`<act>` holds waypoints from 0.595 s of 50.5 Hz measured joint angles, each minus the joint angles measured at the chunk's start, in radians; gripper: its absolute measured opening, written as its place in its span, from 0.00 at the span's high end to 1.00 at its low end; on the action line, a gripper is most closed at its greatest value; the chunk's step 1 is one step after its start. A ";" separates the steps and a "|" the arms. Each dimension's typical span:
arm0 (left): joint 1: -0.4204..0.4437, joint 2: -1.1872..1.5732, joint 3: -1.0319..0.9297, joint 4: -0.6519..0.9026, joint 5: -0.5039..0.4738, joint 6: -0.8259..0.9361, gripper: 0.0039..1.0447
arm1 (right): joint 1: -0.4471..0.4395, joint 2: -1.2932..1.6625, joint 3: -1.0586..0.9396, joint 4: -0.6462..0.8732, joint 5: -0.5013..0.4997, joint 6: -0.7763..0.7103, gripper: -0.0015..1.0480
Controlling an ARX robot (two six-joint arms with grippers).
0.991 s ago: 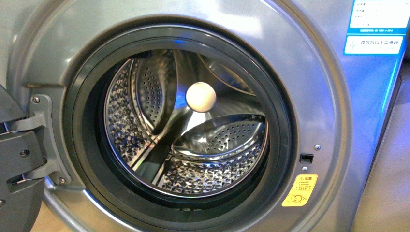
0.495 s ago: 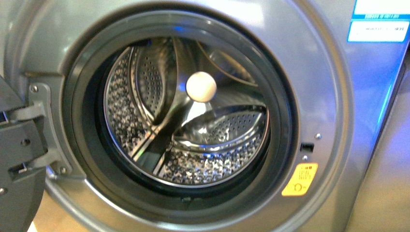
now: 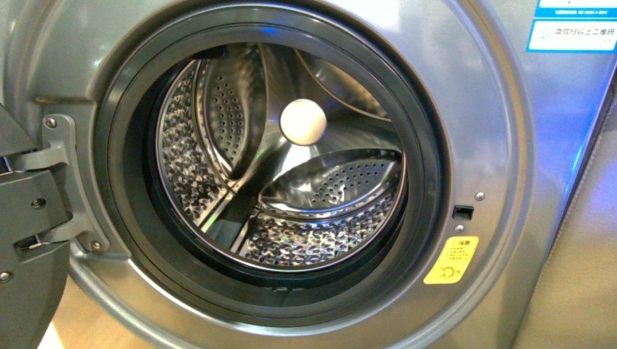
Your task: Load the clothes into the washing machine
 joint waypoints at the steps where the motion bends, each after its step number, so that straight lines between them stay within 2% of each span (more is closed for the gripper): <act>1: 0.000 0.000 0.000 0.000 0.000 0.000 0.06 | -0.002 0.005 0.003 0.001 -0.002 0.000 0.07; 26: 0.000 0.000 0.000 0.000 0.000 0.000 0.06 | -0.031 0.053 0.038 -0.009 -0.029 -0.010 0.08; 30: 0.000 0.000 0.000 0.000 0.000 0.000 0.06 | -0.031 0.053 0.037 -0.008 -0.023 -0.011 0.13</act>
